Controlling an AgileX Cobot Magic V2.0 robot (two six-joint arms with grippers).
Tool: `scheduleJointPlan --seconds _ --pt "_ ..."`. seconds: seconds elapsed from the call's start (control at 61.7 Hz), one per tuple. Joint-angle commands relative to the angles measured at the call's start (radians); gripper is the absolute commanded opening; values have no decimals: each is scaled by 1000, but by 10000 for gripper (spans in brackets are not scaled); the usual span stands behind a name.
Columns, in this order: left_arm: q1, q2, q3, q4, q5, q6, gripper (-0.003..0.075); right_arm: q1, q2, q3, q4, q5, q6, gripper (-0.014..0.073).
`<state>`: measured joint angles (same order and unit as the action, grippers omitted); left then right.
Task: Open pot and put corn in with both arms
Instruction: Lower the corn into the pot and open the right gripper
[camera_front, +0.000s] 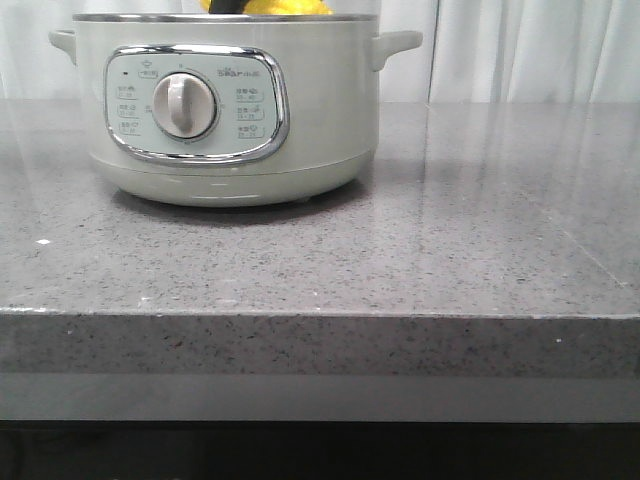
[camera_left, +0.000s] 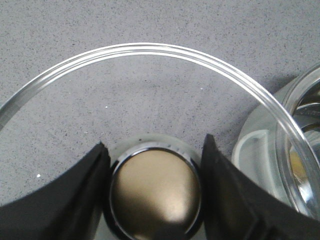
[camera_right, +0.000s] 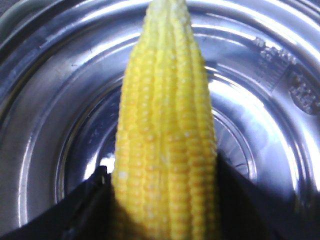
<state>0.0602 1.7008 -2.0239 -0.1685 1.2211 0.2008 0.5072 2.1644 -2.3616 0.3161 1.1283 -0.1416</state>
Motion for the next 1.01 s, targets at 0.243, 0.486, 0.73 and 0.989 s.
scheduleJointPlan --seconds 0.243,0.486,0.73,0.989 --pt "0 -67 -42 -27 -96 -2 188 -2 -64 -32 20 -33 -13 461" --pt "0 -67 -42 -27 -98 -2 188 -15 -100 -34 11 -41 -13 326" --pt "0 -67 -42 -27 -98 -2 188 -16 -118 -34 10 -67 -13 -40" --pt "-2 -67 -42 -27 -102 -2 188 -53 -127 -34 -9 -79 -10 -118"
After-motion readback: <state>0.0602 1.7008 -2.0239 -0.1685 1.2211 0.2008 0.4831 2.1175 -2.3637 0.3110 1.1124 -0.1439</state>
